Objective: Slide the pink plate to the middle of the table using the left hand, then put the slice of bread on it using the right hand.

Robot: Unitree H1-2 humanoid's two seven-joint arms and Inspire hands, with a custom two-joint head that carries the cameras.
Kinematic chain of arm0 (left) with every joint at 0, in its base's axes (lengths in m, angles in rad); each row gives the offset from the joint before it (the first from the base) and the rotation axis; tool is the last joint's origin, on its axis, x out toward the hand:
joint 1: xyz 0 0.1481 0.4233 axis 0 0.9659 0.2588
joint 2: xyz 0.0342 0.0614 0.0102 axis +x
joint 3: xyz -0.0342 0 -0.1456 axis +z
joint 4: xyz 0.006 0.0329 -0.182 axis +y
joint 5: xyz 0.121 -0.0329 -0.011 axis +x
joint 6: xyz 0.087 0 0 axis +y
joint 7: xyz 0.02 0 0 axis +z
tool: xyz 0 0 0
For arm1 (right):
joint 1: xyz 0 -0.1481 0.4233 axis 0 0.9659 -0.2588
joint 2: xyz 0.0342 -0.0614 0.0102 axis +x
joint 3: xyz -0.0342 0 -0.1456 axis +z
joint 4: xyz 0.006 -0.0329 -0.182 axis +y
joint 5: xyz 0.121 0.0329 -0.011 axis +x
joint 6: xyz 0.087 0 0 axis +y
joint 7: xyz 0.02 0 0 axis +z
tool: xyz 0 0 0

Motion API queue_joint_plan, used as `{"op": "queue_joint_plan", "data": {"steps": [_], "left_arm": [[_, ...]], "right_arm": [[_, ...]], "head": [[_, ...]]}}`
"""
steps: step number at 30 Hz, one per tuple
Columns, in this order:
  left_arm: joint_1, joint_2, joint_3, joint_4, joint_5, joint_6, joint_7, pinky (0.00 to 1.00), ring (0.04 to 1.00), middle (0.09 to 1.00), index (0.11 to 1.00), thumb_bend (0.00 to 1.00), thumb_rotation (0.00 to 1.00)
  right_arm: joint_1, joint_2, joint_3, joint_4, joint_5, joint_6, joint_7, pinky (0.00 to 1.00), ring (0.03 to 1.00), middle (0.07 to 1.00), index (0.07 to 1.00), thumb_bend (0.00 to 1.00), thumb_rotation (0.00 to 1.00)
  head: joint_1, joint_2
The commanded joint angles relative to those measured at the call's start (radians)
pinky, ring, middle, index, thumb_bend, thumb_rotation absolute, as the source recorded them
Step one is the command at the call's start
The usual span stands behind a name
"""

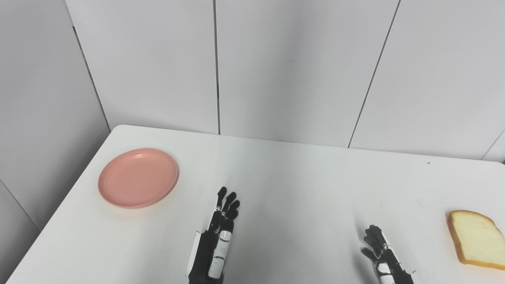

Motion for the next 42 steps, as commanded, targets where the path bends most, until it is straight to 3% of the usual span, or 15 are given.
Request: {"op": "queue_joint_plan", "data": {"steps": [1, 6, 8, 11, 16, 19, 27, 31, 34, 42], "left_arm": [[-0.023, 0.020, 0.026, -0.031, -0.008, -0.010, 0.005, 0.93, 0.918, 0.931, 0.921, 0.75, 0.87], [-0.148, 0.064, 0.107, -0.124, 0.006, 0.015, 0.023, 0.88, 0.854, 0.835, 0.796, 0.80, 0.93], [-0.209, 0.086, 0.152, -0.132, 0.012, 0.028, 0.044, 0.86, 0.835, 0.807, 0.766, 0.81, 0.94], [-0.281, 0.112, 0.203, -0.111, 0.016, 0.014, 0.073, 0.82, 0.777, 0.723, 0.654, 0.82, 0.92], [-0.390, 0.205, 0.287, 0.038, 0.014, -0.076, 0.108, 0.82, 0.768, 0.720, 0.659, 0.86, 0.92], [-0.433, 0.243, 0.319, 0.095, -0.008, -0.092, 0.109, 0.83, 0.778, 0.741, 0.669, 0.85, 0.93], [-0.532, 0.340, 0.368, 0.129, -0.057, -0.035, 0.087, 0.80, 0.769, 0.746, 0.685, 0.90, 0.91], [-0.575, 0.404, 0.397, 0.194, -0.116, 0.004, 0.064, 0.83, 0.793, 0.743, 0.661, 0.95, 0.90], [-0.599, 0.456, 0.422, 0.249, -0.152, 0.022, 0.053, 0.85, 0.810, 0.754, 0.653, 0.93, 0.90], [-0.652, 0.532, 0.450, 0.431, -0.198, 0.010, 0.031, 0.83, 0.816, 0.777, 0.687, 0.91, 0.87]], "right_arm": [[0.002, 0.016, 0.010, 0.045, -0.007, -0.026, -0.004, 0.88, 0.926, 0.932, 0.933, 0.80, 1.00], [0.007, 0.022, 0.009, 0.037, -0.012, -0.023, -0.005, 0.87, 0.915, 0.923, 0.925, 0.81, 1.00], [0.008, 0.022, 0.011, 0.037, -0.012, -0.028, -0.002, 0.86, 0.914, 0.921, 0.923, 0.80, 1.00], [0.008, 0.022, 0.013, 0.037, -0.008, -0.029, 0.002, 0.86, 0.911, 0.914, 0.916, 0.80, 1.00], [0.012, 0.021, 0.016, 0.034, -0.005, -0.027, 0.006, 0.86, 0.905, 0.906, 0.914, 0.80, 1.00], [0.014, 0.021, 0.017, 0.030, -0.003, -0.024, 0.008, 0.86, 0.902, 0.903, 0.917, 0.79, 1.00], [0.014, 0.023, 0.018, 0.025, -0.004, -0.013, 0.007, 0.84, 0.893, 0.895, 0.909, 0.81, 1.00], [0.015, 0.021, 0.018, 0.025, -0.003, -0.014, 0.010, 0.84, 0.894, 0.899, 0.912, 0.80, 1.00], [0.016, 0.021, 0.018, 0.023, 0.000, -0.011, 0.010, 0.84, 0.894, 0.898, 0.914, 0.80, 1.00], [0.017, 0.019, 0.016, 0.022, -0.006, -0.015, 0.010, 0.82, 0.876, 0.884, 0.908, 0.80, 1.00]], "head": [[-0.004, 0.003], [-0.003, 0.010], [-0.005, 0.012], [-0.006, 0.014], [-0.004, 0.016], [-0.004, 0.018], [-0.004, 0.023], [-0.002, 0.025], [-0.002, 0.028], [0.001, 0.032]]}}
